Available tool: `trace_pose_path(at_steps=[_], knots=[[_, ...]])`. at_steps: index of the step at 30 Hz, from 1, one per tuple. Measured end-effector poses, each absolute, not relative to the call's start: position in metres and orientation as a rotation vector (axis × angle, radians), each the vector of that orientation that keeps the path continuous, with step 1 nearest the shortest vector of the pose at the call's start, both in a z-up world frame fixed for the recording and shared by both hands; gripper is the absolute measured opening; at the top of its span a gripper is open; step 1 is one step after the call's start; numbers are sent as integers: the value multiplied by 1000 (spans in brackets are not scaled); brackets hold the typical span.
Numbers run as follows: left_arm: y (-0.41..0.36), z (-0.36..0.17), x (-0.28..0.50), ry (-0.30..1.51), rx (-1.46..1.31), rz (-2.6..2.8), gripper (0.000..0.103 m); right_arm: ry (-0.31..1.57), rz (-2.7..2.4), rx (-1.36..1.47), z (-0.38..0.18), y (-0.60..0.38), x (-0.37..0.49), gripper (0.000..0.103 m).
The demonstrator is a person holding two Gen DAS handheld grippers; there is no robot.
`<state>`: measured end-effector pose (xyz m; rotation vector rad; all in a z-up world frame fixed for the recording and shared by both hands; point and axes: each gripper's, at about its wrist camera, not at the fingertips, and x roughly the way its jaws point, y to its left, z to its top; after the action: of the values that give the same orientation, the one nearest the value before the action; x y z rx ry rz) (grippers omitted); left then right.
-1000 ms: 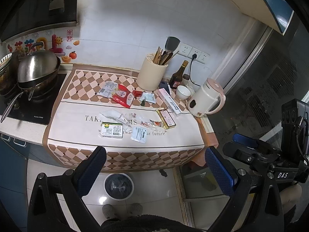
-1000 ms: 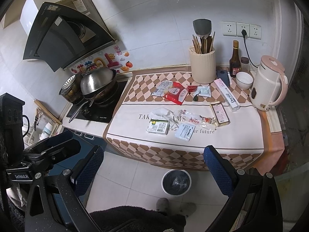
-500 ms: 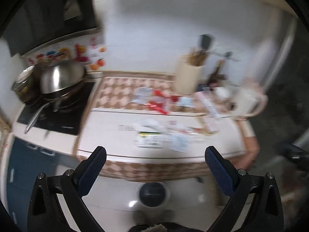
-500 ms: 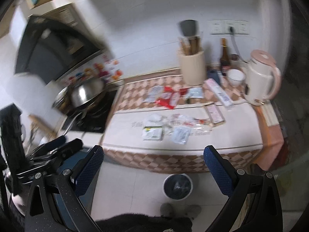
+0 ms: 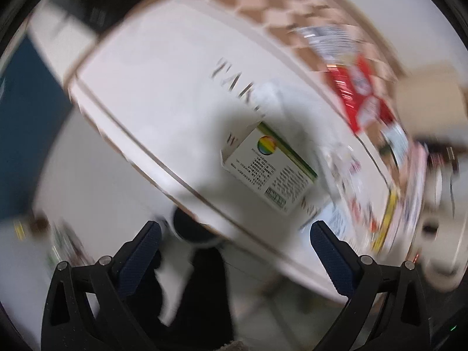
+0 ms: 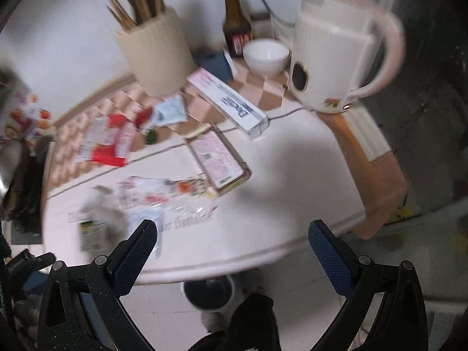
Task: Collect trash
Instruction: 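Grasp the white-green box with left tool while right tool grasps the maroon box, then carry both boxes over the floor bin and open both tools to drop them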
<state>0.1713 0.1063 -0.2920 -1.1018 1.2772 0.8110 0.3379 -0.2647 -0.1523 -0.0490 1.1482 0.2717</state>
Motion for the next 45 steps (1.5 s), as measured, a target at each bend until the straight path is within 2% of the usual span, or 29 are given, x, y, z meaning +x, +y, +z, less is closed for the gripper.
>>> trace_pose_path(at_steps=[5,10,11,13,18,20,21,22,28,29,31,33,42,45], knots=[[120,-330,185,1208,-1395,905,102,1222,277,-130,-206,-245,403,103],[126,-349,200,1177,-1488,985,100,1264,309,-188,-236,-222,436,103],[127,-352,203,1175,-1489,988,97,1270,324,-203,-242,-216,442,103],[129,-355,208,1191,-1466,994,78,1283,354,-214,-249,-207,449,103],[128,-349,221,1234,-1274,961,75,1305,415,-251,-269,-184,459,101],[126,-342,223,1275,-1139,918,74,1307,429,-278,-276,-177,461,90],[125,-338,224,1305,-1063,892,74,1311,441,-285,-279,-174,463,72],[122,-335,224,1345,-972,852,74,1316,451,-285,-281,-173,463,67],[114,-336,213,1473,-756,785,79,1327,459,-277,-280,-185,453,67],[114,-334,209,1443,-766,789,79,1336,456,-272,-280,-190,449,67],[112,-329,205,1416,-778,789,71,1342,442,-268,-281,-198,442,66],[103,-318,208,1408,-677,792,69,1333,425,-254,-281,-206,435,66],[52,-235,185,1244,-412,618,69,1251,385,-137,-235,-228,369,65],[35,-233,148,1210,-361,517,69,1236,386,-82,-216,-235,323,65]])
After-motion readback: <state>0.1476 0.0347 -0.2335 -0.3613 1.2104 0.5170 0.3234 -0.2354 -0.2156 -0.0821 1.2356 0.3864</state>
